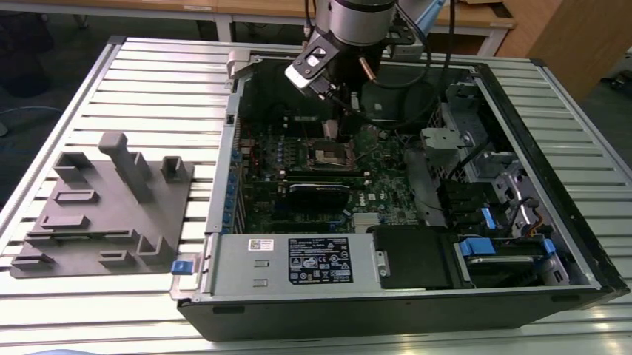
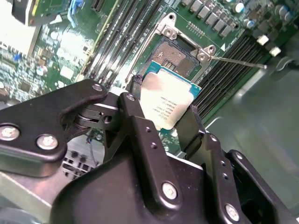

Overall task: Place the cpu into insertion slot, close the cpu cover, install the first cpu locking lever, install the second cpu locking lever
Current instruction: 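Place the cpu into insertion slot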

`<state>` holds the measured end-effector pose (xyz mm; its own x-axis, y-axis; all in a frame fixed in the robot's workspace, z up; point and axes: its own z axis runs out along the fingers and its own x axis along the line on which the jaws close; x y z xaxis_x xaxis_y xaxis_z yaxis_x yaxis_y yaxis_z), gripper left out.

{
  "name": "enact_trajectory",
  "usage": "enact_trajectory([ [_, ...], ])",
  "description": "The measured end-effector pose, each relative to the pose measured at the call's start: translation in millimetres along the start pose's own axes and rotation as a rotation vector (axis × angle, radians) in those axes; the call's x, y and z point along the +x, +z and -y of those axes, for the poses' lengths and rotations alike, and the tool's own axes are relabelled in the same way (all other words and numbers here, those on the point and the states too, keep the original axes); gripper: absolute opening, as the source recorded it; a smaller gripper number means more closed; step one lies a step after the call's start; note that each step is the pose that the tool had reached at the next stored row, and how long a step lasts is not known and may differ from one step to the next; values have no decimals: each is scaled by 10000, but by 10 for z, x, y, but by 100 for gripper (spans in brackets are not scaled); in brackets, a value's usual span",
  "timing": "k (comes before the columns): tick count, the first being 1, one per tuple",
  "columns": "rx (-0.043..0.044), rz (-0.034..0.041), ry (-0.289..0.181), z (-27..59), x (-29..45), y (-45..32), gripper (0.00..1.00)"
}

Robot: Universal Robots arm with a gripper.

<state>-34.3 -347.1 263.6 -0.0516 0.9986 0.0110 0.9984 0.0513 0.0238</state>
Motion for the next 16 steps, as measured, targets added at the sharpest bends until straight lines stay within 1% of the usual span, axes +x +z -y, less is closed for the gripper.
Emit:
enact_trajectory([
  [10, -2, 1, 94, 0, 0, 1, 54],
  [15, -9, 20, 806, 0, 0, 9, 54],
  [16, -9, 20, 827, 0, 0, 9, 54],
])
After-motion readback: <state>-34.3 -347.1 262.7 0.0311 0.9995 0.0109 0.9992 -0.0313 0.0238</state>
